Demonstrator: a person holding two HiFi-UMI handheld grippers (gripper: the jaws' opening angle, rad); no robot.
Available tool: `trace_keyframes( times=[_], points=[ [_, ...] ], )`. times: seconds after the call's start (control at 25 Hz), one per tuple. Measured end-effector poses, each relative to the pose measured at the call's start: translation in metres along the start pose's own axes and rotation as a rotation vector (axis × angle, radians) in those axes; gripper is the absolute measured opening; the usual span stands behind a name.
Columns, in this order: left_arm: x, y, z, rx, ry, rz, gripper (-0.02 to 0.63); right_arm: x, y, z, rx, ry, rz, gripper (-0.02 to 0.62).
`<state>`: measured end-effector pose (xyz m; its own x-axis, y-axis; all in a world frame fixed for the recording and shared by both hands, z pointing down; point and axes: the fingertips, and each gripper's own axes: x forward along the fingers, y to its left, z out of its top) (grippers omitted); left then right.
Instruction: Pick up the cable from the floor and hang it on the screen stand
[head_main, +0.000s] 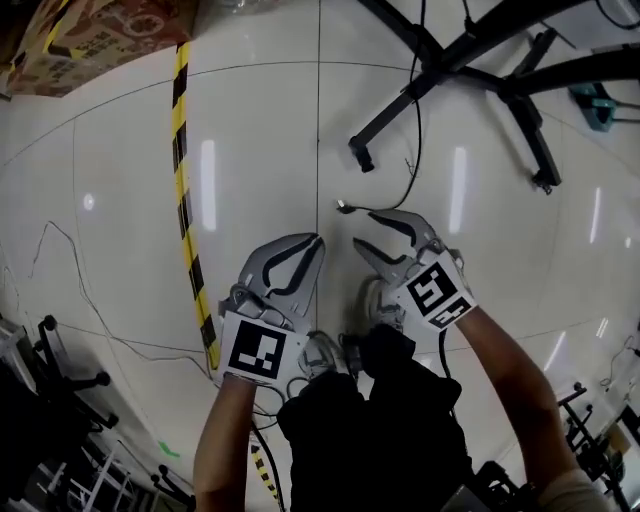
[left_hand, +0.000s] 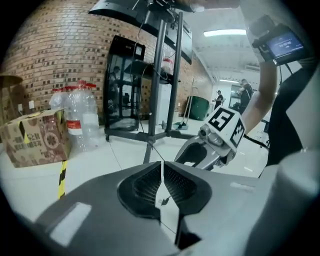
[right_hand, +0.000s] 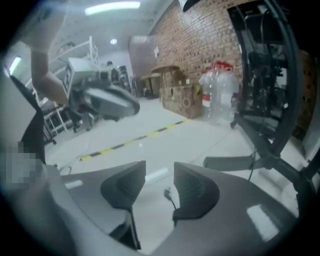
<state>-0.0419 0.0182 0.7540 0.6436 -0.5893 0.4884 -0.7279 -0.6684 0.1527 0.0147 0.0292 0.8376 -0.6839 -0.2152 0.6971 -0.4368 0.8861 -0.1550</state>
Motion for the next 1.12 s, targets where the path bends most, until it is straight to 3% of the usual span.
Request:
trace_keyframes(
  times=[0.2,0.36,0.44,0.56,0.64,0.68,0.76,0.84,0.96,1.12],
  points=[
    [0.022,0.011,-0.066,-0.046,0.031,0.013,0.028,0.087,-0.020,-0.087,-0.125,0.238,0.014,0.180],
    [0.028,0.014,-0.107,-0.072,0.074,0.016,0.021,0.123,-0.018,-0.124,-0.215,0.366,0.072,0.215],
    [0.030,0.017,-0.116,-0.084,0.083,0.013,0.020,0.135,-0.018,-0.140,-0.269,0.425,0.083,0.265],
    [0.032,0.027,-0.124,-0.097,0.088,0.022,0.020,0.148,-0.014,-0.157,-0.301,0.468,0.095,0.273],
    [0.030,0.034,-0.127,-0.106,0.084,0.037,0.020,0.150,-0.010,-0.157,-0.298,0.461,0.094,0.286],
    [0.028,0.036,-0.127,-0.113,0.079,0.045,0.020,0.150,-0.008,-0.157,-0.297,0.463,0.099,0.252],
    [0.025,0.039,-0.126,-0.134,0.070,0.060,0.020,0.148,-0.004,-0.156,-0.245,0.464,0.124,0.091],
    [0.022,0.038,-0.126,-0.152,0.073,0.068,0.020,0.142,-0.002,-0.152,-0.143,0.438,0.129,0.089],
    [0.017,0.033,-0.116,-0.158,0.077,0.067,0.020,0.115,-0.002,-0.116,0.022,0.290,0.115,0.089],
    [0.001,0.026,-0.079,-0.162,0.063,0.072,0.020,0.042,0.001,-0.021,0.214,0.017,0.125,0.089]
  ],
)
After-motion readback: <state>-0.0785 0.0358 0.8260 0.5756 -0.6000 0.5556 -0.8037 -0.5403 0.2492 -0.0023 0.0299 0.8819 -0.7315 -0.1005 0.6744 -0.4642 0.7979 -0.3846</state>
